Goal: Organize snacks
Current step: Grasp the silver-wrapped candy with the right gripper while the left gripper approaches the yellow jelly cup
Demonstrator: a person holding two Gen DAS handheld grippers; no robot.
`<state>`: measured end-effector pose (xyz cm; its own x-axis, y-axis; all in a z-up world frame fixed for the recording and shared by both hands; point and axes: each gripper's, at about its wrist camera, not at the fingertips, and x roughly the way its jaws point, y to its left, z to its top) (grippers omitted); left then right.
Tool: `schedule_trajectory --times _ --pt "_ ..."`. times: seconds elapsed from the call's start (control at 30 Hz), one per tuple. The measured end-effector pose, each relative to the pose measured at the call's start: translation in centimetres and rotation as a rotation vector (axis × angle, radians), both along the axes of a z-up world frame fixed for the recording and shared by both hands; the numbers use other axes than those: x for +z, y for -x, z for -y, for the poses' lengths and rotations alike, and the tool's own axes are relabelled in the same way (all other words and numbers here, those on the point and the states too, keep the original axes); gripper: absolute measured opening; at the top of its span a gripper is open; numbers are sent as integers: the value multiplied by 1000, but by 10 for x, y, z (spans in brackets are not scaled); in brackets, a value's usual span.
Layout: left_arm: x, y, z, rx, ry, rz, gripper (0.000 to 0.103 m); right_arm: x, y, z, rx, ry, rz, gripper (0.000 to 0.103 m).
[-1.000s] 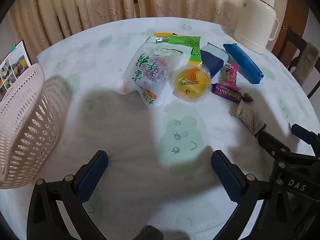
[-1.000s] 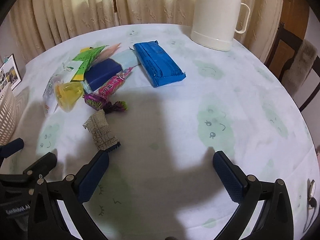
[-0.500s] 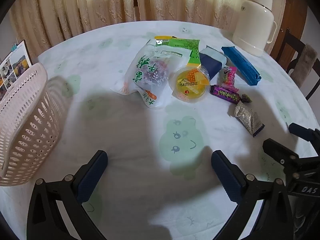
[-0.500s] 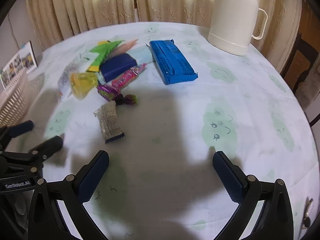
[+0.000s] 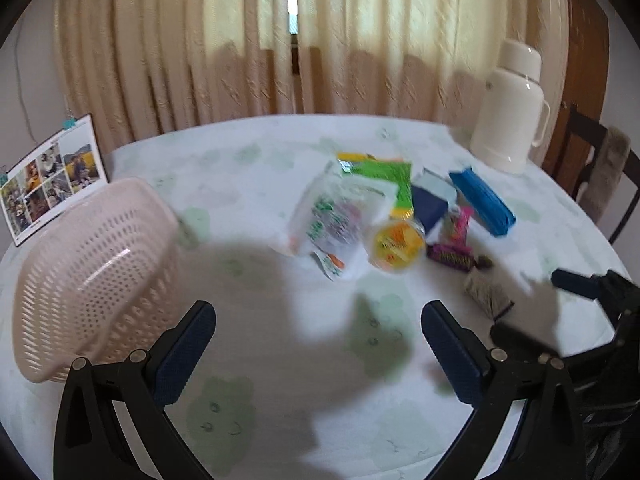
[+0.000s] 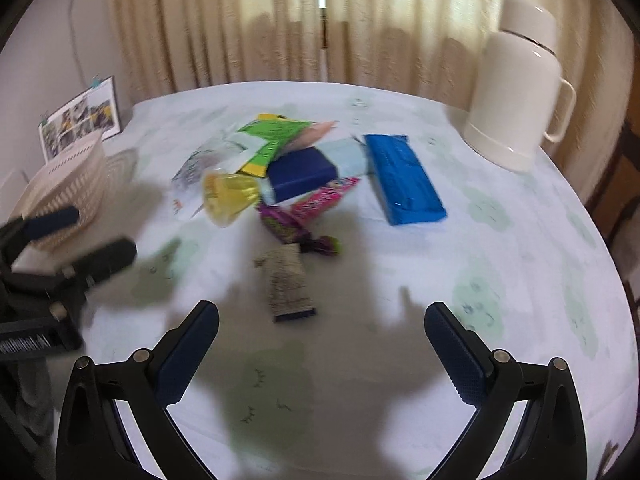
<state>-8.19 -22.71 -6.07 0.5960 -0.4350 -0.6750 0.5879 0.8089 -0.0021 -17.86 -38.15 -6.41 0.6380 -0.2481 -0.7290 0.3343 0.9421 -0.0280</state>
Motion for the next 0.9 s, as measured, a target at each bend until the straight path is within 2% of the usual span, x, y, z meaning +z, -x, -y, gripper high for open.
schedule_trajectory --times 0.17,0.27,0.33,0.4,0.43,0.5,0.63,0.8,0.87,0.9 --pt "5 5 3 3 -26 73 102 -2 -9 -11 51 10 -13 92" --pt "3 6 4 -10 -36 75 102 -5 -22 -12 77 3 -39 78" --pt "2 6 3 -8 -40 78 102 -9 -31 -11 82 -9 -67 58" --pt "0 5 3 -8 -42 73 102 -11 -34 -9 76 -17 -69 48" --pt "-1 4 4 -10 -42 68 102 -10 -33 -8 77 -27 -61 37" --pt "-4 2 7 -18 -42 51 102 -9 -31 -4 67 -47 -44 29" --pt "-9 -2 16 -36 -60 29 102 -6 -22 7 27 -100 1 26" --pt "-9 -4 37 -71 -85 37 100 2 -8 10 16 -93 39 23" --pt "-10 -5 47 -96 -92 25 94 3 -5 11 8 -97 45 22" --pt "-12 -7 55 -111 -99 8 88 3 -3 13 4 -103 47 22"
